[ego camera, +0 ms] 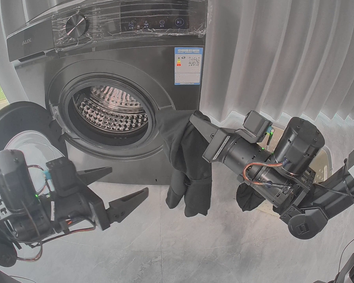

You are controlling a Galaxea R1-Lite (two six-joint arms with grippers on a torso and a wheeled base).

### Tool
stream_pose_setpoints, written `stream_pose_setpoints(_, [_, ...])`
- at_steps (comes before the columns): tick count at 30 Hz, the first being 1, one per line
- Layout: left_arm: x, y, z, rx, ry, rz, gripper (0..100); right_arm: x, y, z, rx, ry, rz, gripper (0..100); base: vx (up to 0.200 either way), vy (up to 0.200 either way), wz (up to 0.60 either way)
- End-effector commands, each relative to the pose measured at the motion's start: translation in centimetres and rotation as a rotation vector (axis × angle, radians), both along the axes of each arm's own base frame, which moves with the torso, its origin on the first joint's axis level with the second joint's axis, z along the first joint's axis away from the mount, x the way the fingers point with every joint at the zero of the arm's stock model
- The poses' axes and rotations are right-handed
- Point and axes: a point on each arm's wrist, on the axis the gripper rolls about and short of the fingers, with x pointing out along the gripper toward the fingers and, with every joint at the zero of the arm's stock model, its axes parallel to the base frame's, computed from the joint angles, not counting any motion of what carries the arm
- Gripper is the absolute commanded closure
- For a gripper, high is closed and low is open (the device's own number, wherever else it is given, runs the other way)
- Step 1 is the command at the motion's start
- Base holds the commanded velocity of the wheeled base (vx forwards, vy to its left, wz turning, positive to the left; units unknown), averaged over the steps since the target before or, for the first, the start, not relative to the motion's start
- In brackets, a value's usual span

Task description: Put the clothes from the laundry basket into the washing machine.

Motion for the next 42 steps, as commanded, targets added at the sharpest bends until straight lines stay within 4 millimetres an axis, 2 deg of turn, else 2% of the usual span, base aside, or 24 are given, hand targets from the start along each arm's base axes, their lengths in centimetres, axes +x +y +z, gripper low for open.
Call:
stream_pose_setpoints(1, [2.4,-3.6,-3.5,0.007,0.103,-0.055,0,-0.2,0.3,-0.2,-0.007,0.017,-0.003,100,0.0,0.0,0.0])
stream_pose_setpoints(6, [3.1,-5.6,-4.5,-0.063,0.128,-0.078,0,-0.4,0.4,-0.2,-0.003,0.015,0.005,100,0.0,0.0,0.0])
stream_pose_setpoints(17, [5.1,-7.5,-5.0,-0.215,0.267,-0.052,0,-0.6,0.6,-0.2,-0.001,0.015,0.013,100,0.0,0.0,0.0])
stream_pose_setpoints(42, [8.7,-10.3,-7.3,-0.256,0.329,-0.037,0,-1.0,0.4,-0.6,-0.013,0.027,0.018,100,0.0,0.0,0.0])
